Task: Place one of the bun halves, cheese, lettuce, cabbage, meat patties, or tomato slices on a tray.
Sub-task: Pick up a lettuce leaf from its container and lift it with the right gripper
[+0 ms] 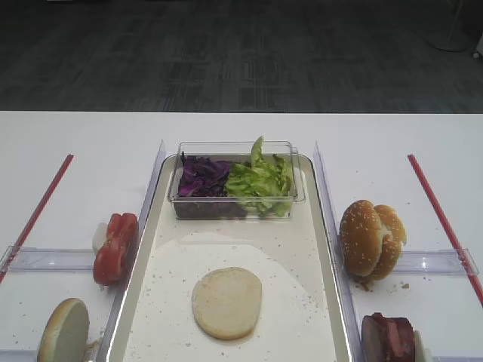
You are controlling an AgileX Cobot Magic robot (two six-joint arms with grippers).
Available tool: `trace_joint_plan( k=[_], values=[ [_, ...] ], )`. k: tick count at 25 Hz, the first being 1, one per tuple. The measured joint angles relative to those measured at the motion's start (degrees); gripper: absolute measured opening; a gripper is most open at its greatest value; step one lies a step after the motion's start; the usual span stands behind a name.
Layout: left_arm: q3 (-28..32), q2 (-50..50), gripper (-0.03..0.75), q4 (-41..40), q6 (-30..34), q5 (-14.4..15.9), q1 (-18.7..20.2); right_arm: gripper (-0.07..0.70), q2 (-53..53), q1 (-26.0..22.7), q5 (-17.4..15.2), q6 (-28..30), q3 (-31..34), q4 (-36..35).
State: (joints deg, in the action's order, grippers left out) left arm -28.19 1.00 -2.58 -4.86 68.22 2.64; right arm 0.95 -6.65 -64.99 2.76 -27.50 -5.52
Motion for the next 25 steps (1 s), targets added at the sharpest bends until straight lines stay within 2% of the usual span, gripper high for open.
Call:
trace_joint_plan(
  k=[16, 25],
  values=[
    [0.00, 0.00, 0.565, 0.00, 0.00, 0.00, 0.00, 0.692, -0.16, 0.00, 0.00, 0.00, 0.00, 0.00],
    [0.00, 0.00, 0.565, 0.00, 0.00, 0.00, 0.00, 0.692, -15.43, 0.00, -0.33, 0.00, -0.10, 0.00]
  ],
)
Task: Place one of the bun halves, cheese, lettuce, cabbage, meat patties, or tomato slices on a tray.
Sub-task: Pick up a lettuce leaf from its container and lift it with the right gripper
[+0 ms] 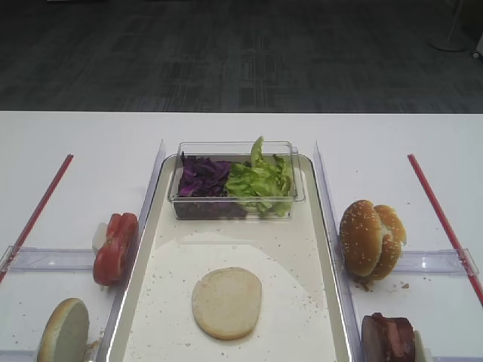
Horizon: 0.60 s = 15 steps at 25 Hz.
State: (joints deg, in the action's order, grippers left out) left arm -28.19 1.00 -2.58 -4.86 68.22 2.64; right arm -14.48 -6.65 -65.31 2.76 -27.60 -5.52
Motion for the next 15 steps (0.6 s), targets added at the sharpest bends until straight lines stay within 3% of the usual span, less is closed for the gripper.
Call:
trace_joint_plan(
  k=[15],
  values=[
    [0.00, 0.00, 0.565, 0.00, 0.00, -0.10, 0.00, 0.692, -31.70, 0.00, 1.65, 0.00, 0.00, -0.10]
  ],
)
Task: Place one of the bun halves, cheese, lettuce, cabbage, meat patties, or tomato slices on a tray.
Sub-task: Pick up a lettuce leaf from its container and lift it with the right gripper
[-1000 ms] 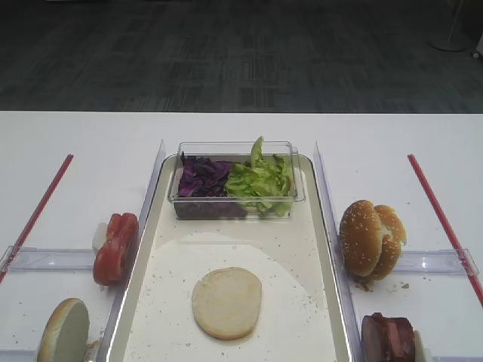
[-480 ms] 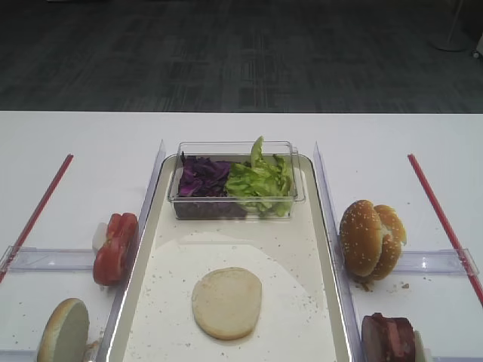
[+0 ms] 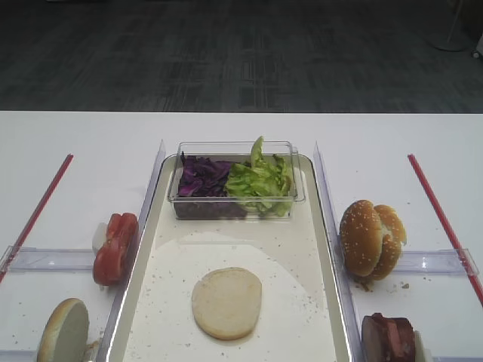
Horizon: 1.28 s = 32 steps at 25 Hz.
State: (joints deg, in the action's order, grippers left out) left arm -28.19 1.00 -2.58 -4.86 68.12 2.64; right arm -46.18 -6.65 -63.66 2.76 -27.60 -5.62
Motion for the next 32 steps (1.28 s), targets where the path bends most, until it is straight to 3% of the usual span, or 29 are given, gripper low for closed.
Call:
trace_joint_plan(
  k=[5, 12, 17, 24, 32],
  values=[
    [0.00, 0.00, 0.565, 0.00, 0.00, 0.00, 0.00, 0.692, -7.22, 0.00, 0.49, 0.00, 0.00, -0.24],
    [0.00, 0.00, 0.565, 0.00, 0.00, 0.00, 0.00, 0.692, -8.52, 0.00, 0.72, 0.11, -0.44, -0.34],
    [0.00, 0.00, 0.565, 0.00, 0.00, 0.00, 0.00, 0.692, -14.91, 0.00, 0.62, 0.11, -5.01, -0.34],
    [0.00, 0.00, 0.565, 0.00, 0.00, 0.00, 0.00, 0.692, -32.26, 0.00, 0.81, 0.11, -20.30, -0.34],
    [0.00, 0.00, 0.565, 0.00, 0.00, 0.00, 0.00, 0.692, -53.18, 0.00, -1.18, 1.23, -43.38, -0.34]
  ],
)
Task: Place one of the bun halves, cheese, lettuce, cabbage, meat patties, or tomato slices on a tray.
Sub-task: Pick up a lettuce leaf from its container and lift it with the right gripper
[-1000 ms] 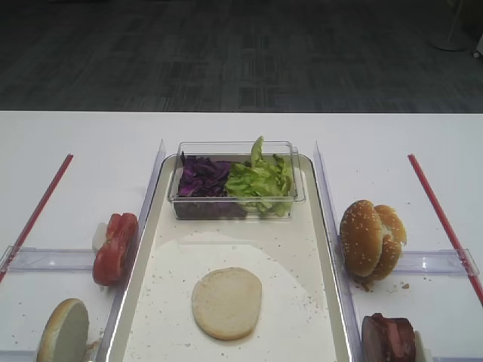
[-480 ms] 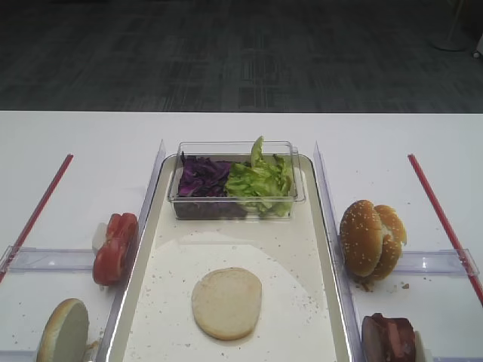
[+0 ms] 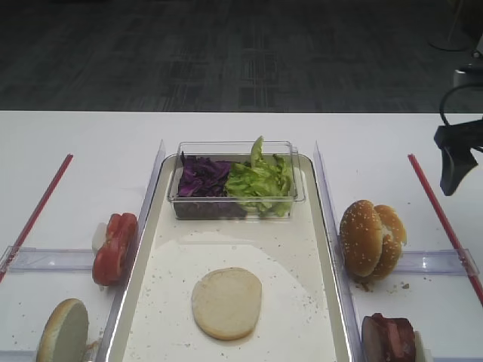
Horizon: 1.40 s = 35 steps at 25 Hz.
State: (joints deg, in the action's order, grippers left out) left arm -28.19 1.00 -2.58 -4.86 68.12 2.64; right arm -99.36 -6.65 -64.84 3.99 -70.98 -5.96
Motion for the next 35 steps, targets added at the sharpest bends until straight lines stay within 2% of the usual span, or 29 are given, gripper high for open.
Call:
trace_joint_plan(
  k=[5, 12, 16, 29, 35],
  values=[
    [0.00, 0.00, 0.565, 0.00, 0.00, 0.00, 0.00, 0.692, -11.06, 0.00, -2.48, 0.24, -13.56, 0.00],
    [0.00, 0.00, 0.565, 0.00, 0.00, 0.00, 0.00, 0.692, -20.48, 0.00, -4.49, 0.44, -26.17, -0.41],
    [0.00, 0.00, 0.565, 0.00, 0.00, 0.00, 0.00, 0.692, -22.82, 0.00, -4.73, 0.44, -28.73, -1.22],
    [0.00, 0.00, 0.565, 0.00, 0.00, 0.00, 0.00, 0.692, -23.13, 0.00, -4.95, 0.44, -29.11, -3.44],
    [0.00, 0.00, 0.565, 0.00, 0.00, 0.00, 0.00, 0.692, -23.13, 3.69, -5.06, 0.33, -29.44, -3.05]
  ],
)
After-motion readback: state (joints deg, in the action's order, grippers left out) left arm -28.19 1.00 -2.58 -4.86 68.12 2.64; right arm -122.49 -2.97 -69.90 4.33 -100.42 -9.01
